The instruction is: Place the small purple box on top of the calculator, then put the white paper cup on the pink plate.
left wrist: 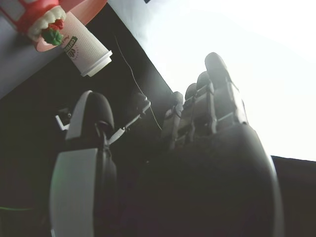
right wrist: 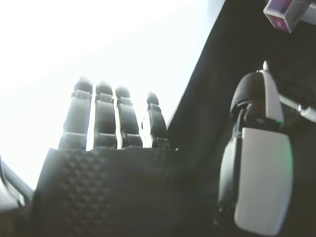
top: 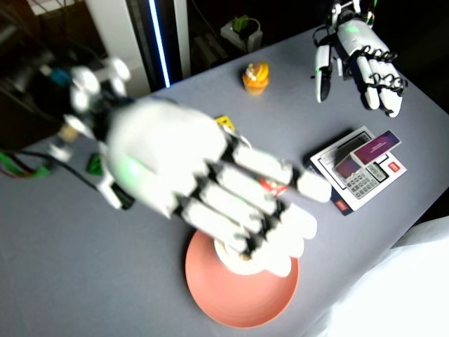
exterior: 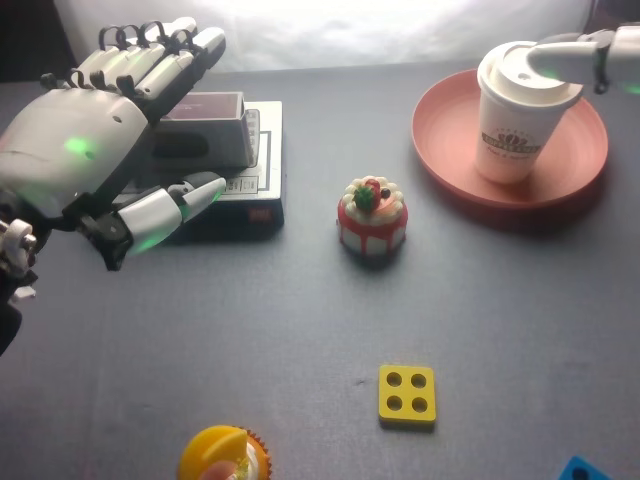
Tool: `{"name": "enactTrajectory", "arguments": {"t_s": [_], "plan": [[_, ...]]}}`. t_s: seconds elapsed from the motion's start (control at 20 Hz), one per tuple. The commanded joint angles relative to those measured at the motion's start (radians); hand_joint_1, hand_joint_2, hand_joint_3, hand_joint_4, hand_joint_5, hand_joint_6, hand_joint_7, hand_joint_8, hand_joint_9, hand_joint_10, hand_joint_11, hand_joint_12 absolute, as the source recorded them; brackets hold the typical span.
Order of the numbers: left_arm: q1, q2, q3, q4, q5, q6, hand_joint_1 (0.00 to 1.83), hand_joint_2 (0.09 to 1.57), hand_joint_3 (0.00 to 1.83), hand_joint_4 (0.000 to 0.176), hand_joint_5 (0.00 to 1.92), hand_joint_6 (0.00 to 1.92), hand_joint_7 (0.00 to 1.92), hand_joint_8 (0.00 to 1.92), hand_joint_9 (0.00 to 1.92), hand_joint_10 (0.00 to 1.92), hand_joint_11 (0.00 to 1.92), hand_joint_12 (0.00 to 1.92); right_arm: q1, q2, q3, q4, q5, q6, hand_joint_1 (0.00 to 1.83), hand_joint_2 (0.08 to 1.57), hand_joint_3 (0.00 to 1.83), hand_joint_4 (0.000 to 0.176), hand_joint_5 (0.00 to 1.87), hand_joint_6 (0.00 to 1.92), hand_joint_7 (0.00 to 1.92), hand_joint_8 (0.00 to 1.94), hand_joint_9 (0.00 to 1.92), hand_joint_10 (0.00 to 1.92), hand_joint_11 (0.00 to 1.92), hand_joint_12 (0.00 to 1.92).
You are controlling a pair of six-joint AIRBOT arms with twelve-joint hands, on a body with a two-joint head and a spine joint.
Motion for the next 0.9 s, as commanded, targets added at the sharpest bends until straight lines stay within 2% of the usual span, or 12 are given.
{"name": "enactTrajectory", "arguments": {"t_s": [0.0, 0.05, 0.2, 0.25, 0.3, 0.35, 0.4, 0.55, 0.65, 0.7, 0.75, 0.85], "plan": [[-0.006, 0.005, -0.005, 0.024, -0.143, 0.000, 0.78, 1.29, 0.00, 0.001, 0.05, 0.00, 0.00, 0.00, 0.02, 0.01, 0.00, 0.35, 0.002, 0.006, -0.013, -0.026, 0.164, 0.006, 0.61, 1.02, 0.03, 0.145, 0.00, 0.00, 0.00, 0.00, 0.00, 0.00, 0.00, 0.00], [-0.003, 0.007, -0.008, 0.024, -0.149, 0.000, 0.80, 1.28, 0.00, 0.002, 0.06, 0.00, 0.02, 0.00, 0.05, 0.02, 0.00, 0.52, -0.013, 0.017, -0.031, -0.033, 0.195, 0.007, 0.60, 1.02, 0.03, 0.130, 0.00, 0.00, 0.00, 0.00, 0.00, 0.00, 0.00, 0.00], [0.013, 0.015, -0.019, 0.020, -0.177, 0.000, 0.85, 1.27, 0.00, 0.013, 0.06, 0.00, 0.02, 0.00, 0.05, 0.02, 0.00, 0.70, -0.065, 0.052, -0.084, -0.047, 0.304, 0.008, 0.69, 1.03, 0.02, 0.141, 0.00, 0.00, 0.00, 0.00, 0.00, 0.00, 0.00, 0.00], [0.018, 0.017, -0.022, 0.018, -0.188, 0.000, 0.86, 1.27, 0.00, 0.010, 0.05, 0.00, 0.00, 0.00, 0.04, 0.01, 0.00, 0.70, -0.082, 0.064, -0.101, -0.052, 0.336, 0.009, 0.69, 1.03, 0.02, 0.123, 0.00, 0.00, 0.00, 0.00, 0.00, 0.00, 0.00, 0.00], [0.022, 0.019, -0.025, 0.016, -0.198, 0.000, 0.87, 1.28, 0.00, 0.000, 0.02, 0.01, 0.00, 0.00, 0.04, 0.01, 0.00, 0.55, -0.098, 0.075, -0.115, -0.055, 0.366, 0.010, 0.68, 1.03, 0.02, 0.098, 0.00, 0.00, 0.00, 0.00, 0.00, 0.00, 0.00, 0.00], [0.028, 0.021, -0.029, 0.015, -0.211, 0.000, 0.84, 1.30, 0.01, 0.000, 0.00, 0.00, 0.00, 0.00, 0.03, 0.01, 0.00, 0.41, -0.116, 0.086, -0.130, -0.057, 0.401, 0.011, 0.68, 1.02, 0.02, 0.105, 0.00, 0.00, 0.00, 0.00, 0.00, 0.00, 0.00, 0.00], [0.033, 0.023, -0.033, 0.013, -0.224, 0.000, 0.81, 1.32, 0.01, 0.000, 0.00, 0.00, 0.00, 0.00, 0.02, 0.00, 0.00, 0.28, -0.135, 0.093, -0.141, -0.057, 0.431, 0.011, 0.69, 1.05, 0.02, 0.088, 0.00, 0.00, 0.00, 0.00, 0.00, 0.00, 0.00, 0.00], [0.063, 0.033, -0.051, 0.004, -0.281, 0.000, 0.79, 1.33, 0.00, 0.000, 0.00, 0.00, 0.00, 0.00, 0.03, 0.01, 0.00, 0.20, -0.209, 0.118, -0.179, -0.055, 0.548, 0.024, 0.65, 1.04, 0.01, 0.107, 0.00, 0.00, 0.00, 0.00, 0.00, 0.00, 0.00, 0.00], [0.082, 0.038, -0.064, 0.002, -0.325, 0.000, 0.75, 1.35, 0.01, 0.013, 0.00, 0.00, 0.00, 0.00, 0.00, 0.00, 0.00, 0.01, -0.273, 0.135, -0.205, -0.040, 0.632, 0.032, 0.62, 1.06, 0.02, 0.102, 0.00, 0.00, 0.00, 0.00, 0.00, 0.00, 0.00, 0.00], [0.088, 0.040, -0.070, 0.002, -0.338, 0.000, 0.72, 1.35, 0.01, 0.034, 0.00, 0.00, 0.00, 0.00, 0.00, 0.00, 0.00, 0.00, -0.303, 0.144, -0.218, -0.034, 0.672, 0.035, 0.63, 1.09, 0.03, 0.108, 0.00, 0.00, 0.00, 0.00, 0.00, 0.00, 0.00, 0.00], [0.096, 0.042, -0.076, 0.003, -0.354, 0.000, 0.66, 1.38, 0.02, 0.016, 0.00, 0.00, 0.00, 0.00, 0.00, 0.00, 0.00, 0.00, -0.332, 0.154, -0.230, -0.027, 0.706, 0.036, 0.62, 1.10, 0.03, 0.115, 0.00, 0.00, 0.00, 0.00, 0.00, 0.00, 0.00, 0.00], [0.119, 0.049, -0.088, 0.002, -0.402, -0.003, 0.50, 1.39, 0.02, 0.038, 0.00, 0.00, 0.00, 0.00, 0.00, 0.00, 0.00, 0.00, -0.392, 0.172, -0.253, -0.008, 0.788, 0.036, 0.65, 1.10, 0.03, 0.113, 0.00, 0.00, 0.00, 0.00, 0.00, 0.00, 0.00, 0.00]]}}
